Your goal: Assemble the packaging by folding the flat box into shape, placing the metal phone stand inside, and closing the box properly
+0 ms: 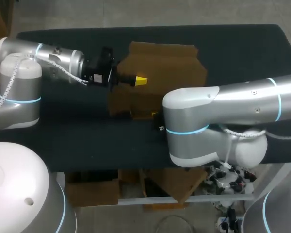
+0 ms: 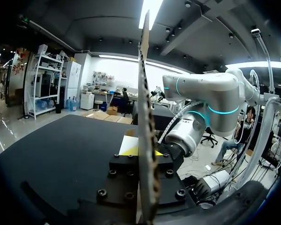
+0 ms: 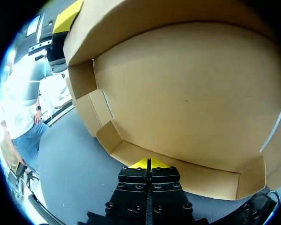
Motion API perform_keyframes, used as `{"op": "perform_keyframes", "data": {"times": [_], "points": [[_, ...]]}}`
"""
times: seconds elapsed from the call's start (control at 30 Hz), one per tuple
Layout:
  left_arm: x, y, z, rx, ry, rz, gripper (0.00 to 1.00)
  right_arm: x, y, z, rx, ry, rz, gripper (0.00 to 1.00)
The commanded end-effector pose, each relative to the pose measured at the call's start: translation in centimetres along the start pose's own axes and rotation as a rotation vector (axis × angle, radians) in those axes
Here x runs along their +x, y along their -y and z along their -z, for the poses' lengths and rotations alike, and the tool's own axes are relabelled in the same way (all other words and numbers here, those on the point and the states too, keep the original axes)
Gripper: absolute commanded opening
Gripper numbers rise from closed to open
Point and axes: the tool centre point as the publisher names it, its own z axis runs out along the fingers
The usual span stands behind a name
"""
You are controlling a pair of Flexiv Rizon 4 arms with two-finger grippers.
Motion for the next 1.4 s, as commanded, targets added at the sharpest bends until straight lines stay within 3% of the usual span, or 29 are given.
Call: {"op": "perform_keyframes", "data": {"times": [0.03,0.83,1.4], "points": [[0.0,-0.3,-0.1,-0.001,0.001,0.0,0.0,0.8,0.6,1.2,-0.039,0.097,0.001,0.0],[0.0,-0.3,-0.1,-0.001,0.001,0.0,0.0,-0.4,1.5,4.8,-0.117,-0.042,-0.026,0.0],[0.0,-0.3,-0.1,-0.001,0.001,0.0,0.0,-1.2,2.6,8.5,-0.122,-0.197,-0.019,0.0]]}}
